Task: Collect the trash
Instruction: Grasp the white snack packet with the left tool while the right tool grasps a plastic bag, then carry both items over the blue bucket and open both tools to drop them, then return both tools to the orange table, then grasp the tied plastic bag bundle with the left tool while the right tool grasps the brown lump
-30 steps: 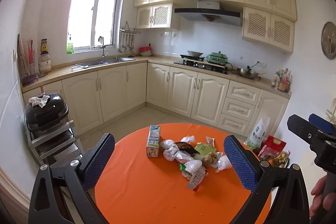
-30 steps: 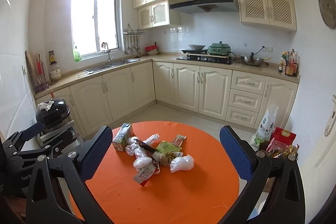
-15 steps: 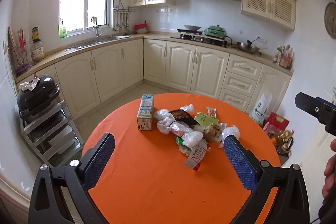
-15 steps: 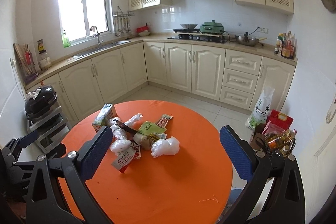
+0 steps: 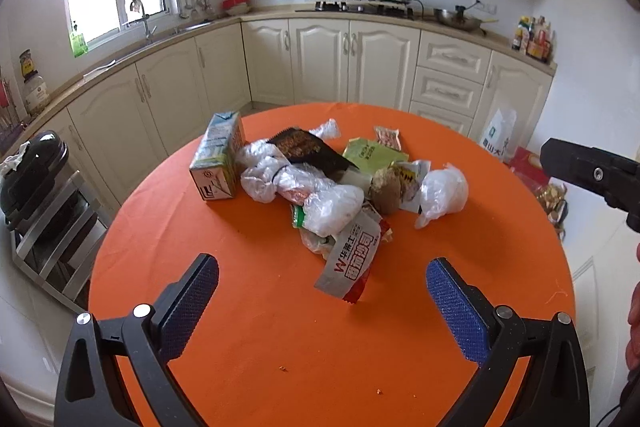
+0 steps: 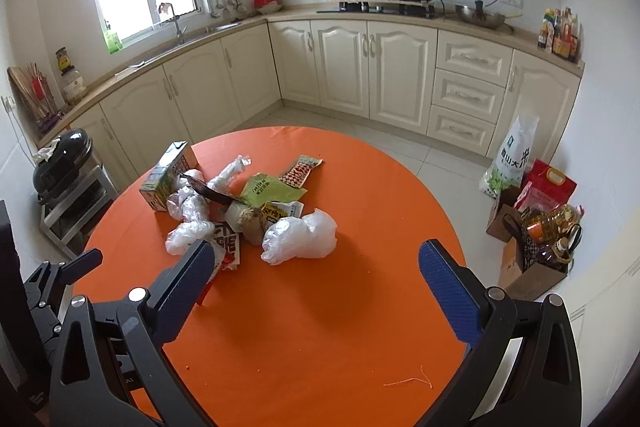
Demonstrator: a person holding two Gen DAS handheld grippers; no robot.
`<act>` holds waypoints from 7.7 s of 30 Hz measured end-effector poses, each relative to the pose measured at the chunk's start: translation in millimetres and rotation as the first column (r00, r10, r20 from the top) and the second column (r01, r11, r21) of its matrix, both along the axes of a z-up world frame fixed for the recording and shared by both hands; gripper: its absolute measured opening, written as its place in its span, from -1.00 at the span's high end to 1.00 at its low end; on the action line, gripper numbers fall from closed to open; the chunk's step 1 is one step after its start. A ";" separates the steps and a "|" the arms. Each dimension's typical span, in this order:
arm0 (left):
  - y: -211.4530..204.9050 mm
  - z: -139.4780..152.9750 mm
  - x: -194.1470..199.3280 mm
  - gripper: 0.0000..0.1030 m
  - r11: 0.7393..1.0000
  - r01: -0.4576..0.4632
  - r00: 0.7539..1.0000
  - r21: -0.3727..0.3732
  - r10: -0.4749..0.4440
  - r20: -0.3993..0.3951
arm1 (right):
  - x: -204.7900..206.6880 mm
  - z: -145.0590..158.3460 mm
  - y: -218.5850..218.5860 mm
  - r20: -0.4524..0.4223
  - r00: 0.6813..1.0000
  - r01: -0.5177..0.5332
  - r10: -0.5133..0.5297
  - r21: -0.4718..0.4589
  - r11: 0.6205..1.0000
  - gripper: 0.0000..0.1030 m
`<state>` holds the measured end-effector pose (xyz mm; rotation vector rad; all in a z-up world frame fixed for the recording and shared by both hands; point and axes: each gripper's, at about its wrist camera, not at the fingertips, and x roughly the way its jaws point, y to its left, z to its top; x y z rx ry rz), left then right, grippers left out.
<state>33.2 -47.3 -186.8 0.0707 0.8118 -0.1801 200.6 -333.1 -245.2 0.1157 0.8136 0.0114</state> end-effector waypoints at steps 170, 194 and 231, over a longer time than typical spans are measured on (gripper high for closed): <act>-317.9 -9.7 64.2 -0.96 0.806 0.576 0.800 -0.134 -0.590 -0.109 | -141.4 -104.9 -327.9 -0.211 0.770 0.639 -0.603 0.248 0.729 -1.00; 25.8 94.1 -109.7 -0.98 0.949 0.283 0.918 -0.137 -0.227 0.325 | -98.4 82.4 -74.3 0.145 0.961 0.213 -0.237 0.161 0.964 -1.00; 102.7 55.8 -43.8 -0.98 0.990 -0.027 0.997 -0.140 0.035 0.062 | 26.3 -9.1 45.9 -0.038 0.998 -0.045 0.045 -0.005 0.999 -1.00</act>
